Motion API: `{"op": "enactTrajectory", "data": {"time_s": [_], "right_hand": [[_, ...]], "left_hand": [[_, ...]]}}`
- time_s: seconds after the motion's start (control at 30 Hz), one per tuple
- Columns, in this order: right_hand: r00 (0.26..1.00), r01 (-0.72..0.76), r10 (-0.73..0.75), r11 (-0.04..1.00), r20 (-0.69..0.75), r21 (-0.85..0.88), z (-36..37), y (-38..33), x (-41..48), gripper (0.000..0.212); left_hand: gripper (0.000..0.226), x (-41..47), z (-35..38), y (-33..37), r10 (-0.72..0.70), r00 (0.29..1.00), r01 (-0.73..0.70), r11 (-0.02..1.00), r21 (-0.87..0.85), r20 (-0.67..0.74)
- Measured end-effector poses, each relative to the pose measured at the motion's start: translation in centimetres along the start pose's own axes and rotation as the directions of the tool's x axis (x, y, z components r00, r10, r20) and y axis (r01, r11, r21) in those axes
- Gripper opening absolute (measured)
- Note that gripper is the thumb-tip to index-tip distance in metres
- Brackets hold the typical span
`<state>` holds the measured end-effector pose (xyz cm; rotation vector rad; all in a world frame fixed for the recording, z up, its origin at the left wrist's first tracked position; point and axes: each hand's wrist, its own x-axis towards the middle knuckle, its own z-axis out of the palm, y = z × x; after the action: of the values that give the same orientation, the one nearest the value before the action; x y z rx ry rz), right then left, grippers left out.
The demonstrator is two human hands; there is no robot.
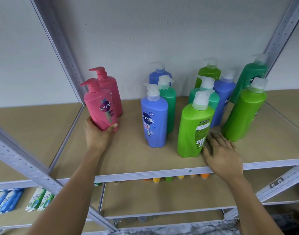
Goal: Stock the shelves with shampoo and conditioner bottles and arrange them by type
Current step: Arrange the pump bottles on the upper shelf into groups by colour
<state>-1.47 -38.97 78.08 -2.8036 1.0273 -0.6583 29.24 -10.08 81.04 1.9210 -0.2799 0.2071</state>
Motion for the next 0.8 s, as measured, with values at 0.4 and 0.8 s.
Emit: {"op": "enactTrajectory", "data": {"time_s": [0.4, 0.8], "right_hand": [[1.000, -0.024, 0.023, 0.996, 0.008, 0.088, -0.7, -0.2, -0.2, 0.062], [0.973, -0.205, 0.005, 0.488, 0.232, 0.848, -2.8, -3.8, -1.3, 0.093]], "left_hand": [[0.096, -2.8, 0.3, 1.1, -0.049, 0.998, 0.051, 0.996, 0.067, -0.040], [0.094, -10.9, 6.9, 7.3, 0.025, 0.896, 0.091, 0.967, -0.237, 0.444]]}}
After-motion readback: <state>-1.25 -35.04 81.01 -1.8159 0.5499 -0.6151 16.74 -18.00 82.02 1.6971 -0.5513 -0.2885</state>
